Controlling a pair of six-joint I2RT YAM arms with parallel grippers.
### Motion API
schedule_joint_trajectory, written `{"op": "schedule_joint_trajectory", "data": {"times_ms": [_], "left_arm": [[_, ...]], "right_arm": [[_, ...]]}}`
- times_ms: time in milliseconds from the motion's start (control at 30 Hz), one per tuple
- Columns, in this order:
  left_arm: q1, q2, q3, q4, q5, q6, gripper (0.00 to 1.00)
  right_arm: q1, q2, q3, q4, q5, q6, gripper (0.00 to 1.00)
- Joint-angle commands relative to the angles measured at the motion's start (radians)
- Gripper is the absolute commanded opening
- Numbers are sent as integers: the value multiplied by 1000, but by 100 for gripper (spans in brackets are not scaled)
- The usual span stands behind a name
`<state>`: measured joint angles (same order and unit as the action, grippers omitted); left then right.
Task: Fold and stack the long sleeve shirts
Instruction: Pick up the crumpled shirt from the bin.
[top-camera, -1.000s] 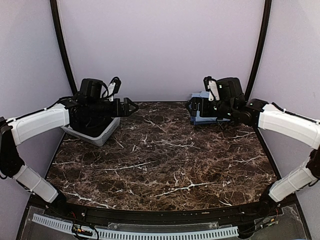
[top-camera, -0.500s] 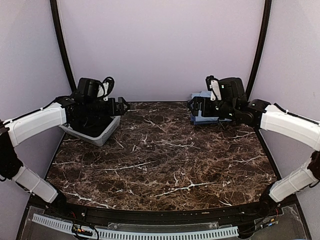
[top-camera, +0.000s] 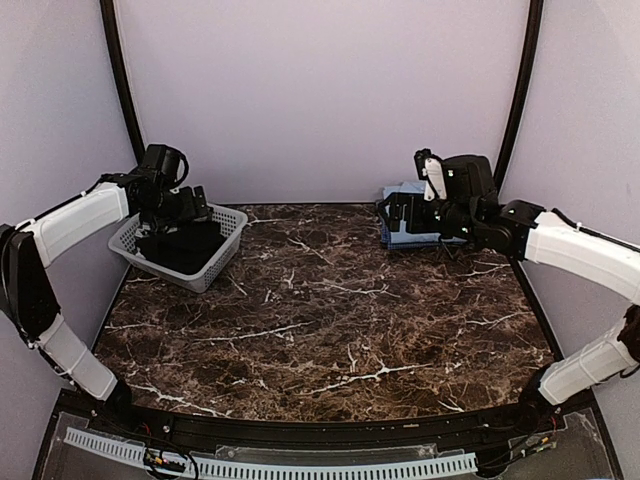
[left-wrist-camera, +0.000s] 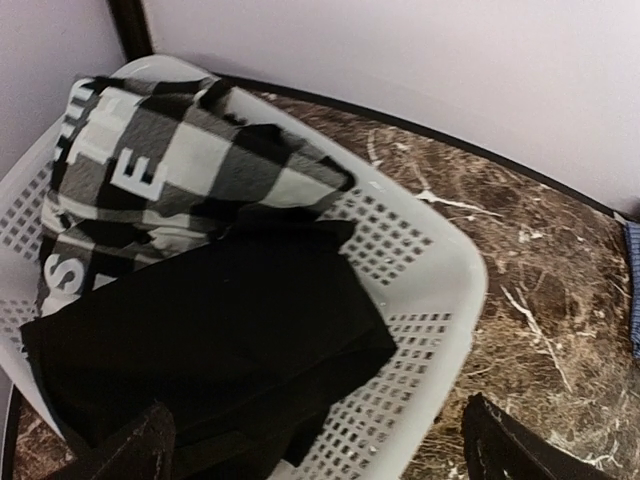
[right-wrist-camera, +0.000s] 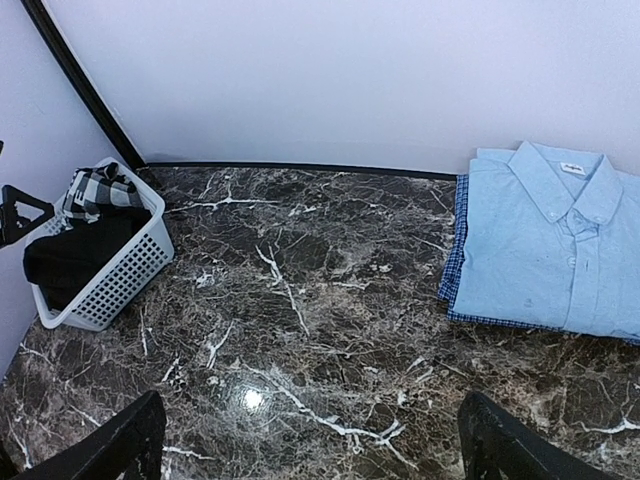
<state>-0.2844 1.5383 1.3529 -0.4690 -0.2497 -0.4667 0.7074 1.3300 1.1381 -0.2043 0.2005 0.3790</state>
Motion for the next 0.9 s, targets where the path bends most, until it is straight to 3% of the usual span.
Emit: {"op": "schedule_joint_trajectory", "data": {"times_ms": [0, 300, 533, 667, 767, 867], "left_arm": [[91, -14, -44, -93, -33, -76, 99], [293, -58, -193, 5, 115, -121, 99], [321, 17, -206, 83, 212, -128, 98], [321, 19, -229, 140, 275, -122, 85], [321, 19, -232, 162, 310, -114, 64], [321, 16, -225, 160, 323, -98, 33]], "right_arm": [[0, -40, -20, 39, -5, -8, 99], [0, -54, -42, 34, -10, -7, 99], [-1, -52, -47, 40, -19, 4, 99], [0, -51, -44, 26, -29, 13, 98], [0, -67, -66, 42, -31, 15, 99], [0, -79, -83, 60, -41, 15, 99]]}}
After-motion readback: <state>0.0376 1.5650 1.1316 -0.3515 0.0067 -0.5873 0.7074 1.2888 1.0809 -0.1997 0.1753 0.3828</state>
